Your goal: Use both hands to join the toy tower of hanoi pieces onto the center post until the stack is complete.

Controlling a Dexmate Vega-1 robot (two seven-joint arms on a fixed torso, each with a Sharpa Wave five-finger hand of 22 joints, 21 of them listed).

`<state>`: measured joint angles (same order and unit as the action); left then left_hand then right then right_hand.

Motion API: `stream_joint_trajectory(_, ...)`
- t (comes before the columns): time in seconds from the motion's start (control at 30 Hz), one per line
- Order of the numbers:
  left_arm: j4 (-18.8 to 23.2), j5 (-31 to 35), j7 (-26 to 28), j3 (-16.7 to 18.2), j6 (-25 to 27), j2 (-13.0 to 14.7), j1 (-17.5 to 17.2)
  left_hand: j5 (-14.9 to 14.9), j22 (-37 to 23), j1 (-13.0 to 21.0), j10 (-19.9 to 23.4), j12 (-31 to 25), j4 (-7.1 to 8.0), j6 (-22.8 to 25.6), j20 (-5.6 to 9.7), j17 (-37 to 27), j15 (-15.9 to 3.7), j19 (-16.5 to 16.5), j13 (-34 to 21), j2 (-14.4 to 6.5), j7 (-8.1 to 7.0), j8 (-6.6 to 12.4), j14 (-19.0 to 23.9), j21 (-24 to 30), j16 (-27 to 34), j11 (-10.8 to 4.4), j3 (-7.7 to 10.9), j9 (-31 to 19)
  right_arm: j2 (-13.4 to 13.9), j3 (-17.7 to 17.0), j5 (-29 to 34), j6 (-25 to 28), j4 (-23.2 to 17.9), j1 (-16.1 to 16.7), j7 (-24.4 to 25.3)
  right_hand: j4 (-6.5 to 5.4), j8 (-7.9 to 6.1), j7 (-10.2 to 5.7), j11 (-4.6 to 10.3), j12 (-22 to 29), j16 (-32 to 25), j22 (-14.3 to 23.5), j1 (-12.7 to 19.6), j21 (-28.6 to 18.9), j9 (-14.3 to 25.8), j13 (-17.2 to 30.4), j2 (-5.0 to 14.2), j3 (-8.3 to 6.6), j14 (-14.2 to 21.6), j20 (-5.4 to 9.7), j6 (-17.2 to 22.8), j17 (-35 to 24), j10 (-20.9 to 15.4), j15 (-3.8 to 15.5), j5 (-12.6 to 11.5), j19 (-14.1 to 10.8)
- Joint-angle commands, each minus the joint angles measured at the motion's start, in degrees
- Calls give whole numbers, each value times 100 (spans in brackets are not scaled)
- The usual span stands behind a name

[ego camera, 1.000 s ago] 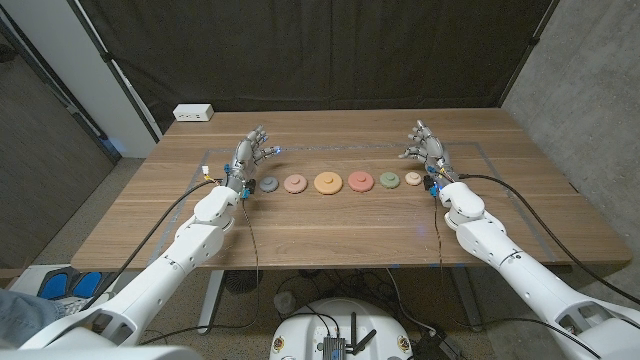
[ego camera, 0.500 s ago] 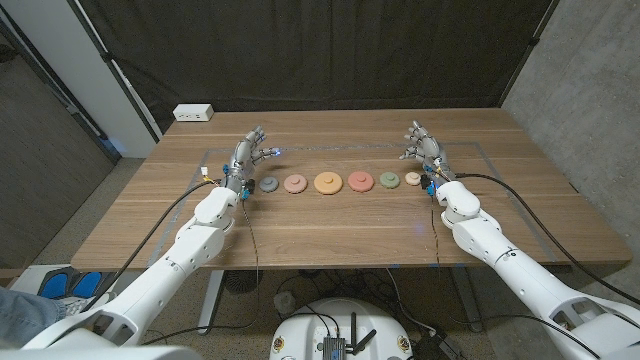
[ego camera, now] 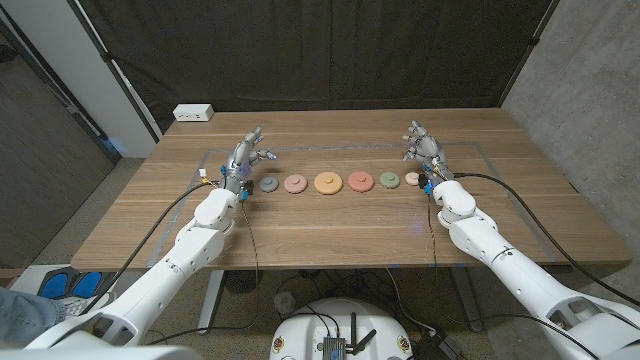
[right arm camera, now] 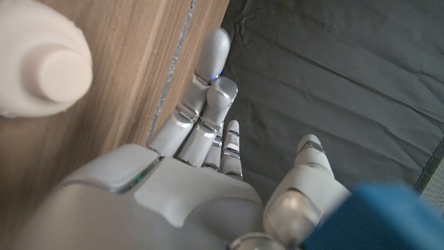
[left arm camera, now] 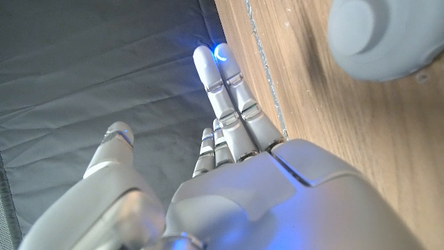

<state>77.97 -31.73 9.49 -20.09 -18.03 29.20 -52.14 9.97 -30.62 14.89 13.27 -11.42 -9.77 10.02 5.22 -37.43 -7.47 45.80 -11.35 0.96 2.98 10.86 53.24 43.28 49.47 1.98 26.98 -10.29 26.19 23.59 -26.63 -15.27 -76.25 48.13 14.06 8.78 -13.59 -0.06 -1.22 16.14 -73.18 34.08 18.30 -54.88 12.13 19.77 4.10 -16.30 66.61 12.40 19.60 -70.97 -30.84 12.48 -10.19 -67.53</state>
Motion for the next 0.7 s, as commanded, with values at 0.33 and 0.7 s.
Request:
stream_joint_trajectory(0.33, 182, 162, 202, 11, 72, 80, -110, 40, -105, 252, -220, 34, -22, 200, 72, -91, -456, 146, -48, 6, -125, 39, 183, 189, 260, -428, -43, -26, 34, 9, 218, 283, -218, 89, 421, 71, -119, 164, 215, -210, -681, 106, 219, -69, 29, 20, -125, -236, 224, 8, 457, -23, 212, -20, -94, 39)
stream_joint_trajectory(0.7, 295, 232, 24, -57, 301, 297, -71, 137, -94, 721, -380, 48, -116, 2, 56, -91, -451, 47, -74, 75, -147, -41, 18, 220, 319, -448, 52, -30, 120, 28, 363, 369, -322, 113, 526, 199, -15, 116, 280, -292, -1045, 113, 697, -53, -3, 52, -214, -528, 58, 12, 376, -18, 292, -22, -254, 150)
